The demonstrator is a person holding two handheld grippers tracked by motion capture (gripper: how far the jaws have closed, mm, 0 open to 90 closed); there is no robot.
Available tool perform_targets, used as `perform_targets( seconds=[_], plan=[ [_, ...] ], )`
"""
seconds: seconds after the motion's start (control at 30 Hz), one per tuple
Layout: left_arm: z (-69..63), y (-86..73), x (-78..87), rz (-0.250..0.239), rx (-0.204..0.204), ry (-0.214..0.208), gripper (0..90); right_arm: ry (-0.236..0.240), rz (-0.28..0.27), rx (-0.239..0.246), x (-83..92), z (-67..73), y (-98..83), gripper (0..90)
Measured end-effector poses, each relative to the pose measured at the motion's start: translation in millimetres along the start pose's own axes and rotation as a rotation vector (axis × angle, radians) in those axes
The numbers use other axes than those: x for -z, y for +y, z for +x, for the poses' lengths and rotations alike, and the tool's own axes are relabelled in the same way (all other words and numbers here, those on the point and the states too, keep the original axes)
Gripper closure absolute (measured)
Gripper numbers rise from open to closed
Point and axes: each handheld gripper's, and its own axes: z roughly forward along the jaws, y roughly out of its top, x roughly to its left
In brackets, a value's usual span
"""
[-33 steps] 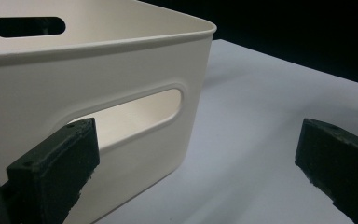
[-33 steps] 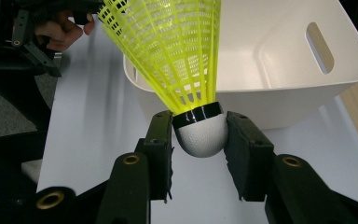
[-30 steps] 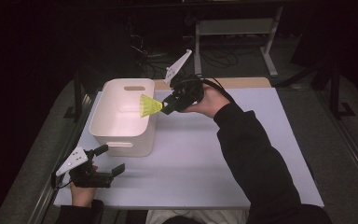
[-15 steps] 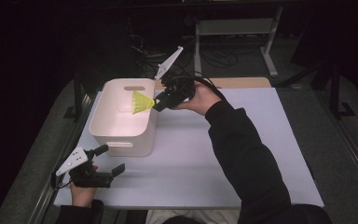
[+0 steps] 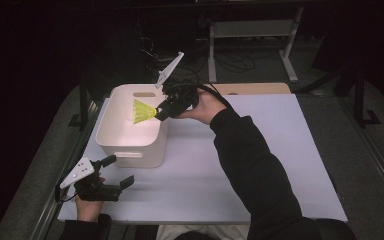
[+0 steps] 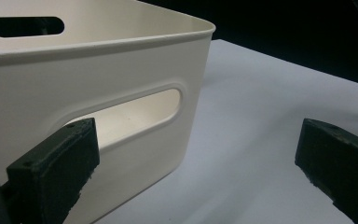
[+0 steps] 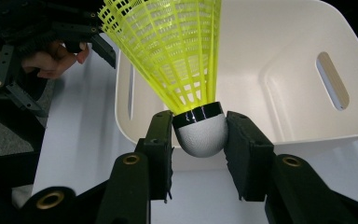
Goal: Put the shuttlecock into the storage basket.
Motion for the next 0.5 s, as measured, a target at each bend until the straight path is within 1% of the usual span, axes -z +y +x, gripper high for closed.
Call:
perform_targets(
  seconds=[0.17, 0.43, 0.5],
  plan=[
    [0.0, 0.1, 0.1, 0.0, 0.0, 0.0, 0.0, 0.013, 0.002, -0.004, -9.4, 0.6, 2.9, 61.8],
    [0.1, 0.0, 0.1, 0.0, -0.001, -0.001, 0.0, 0.017, 0.003, -0.006, -19.5, 2.0, 5.2, 61.8],
    [0.0, 0.0, 0.0, 0.0, 0.0, -0.001, 0.0, 0.024, 0.005, -0.005, -23.7, 3.4, 6.6, 61.8]
  ],
)
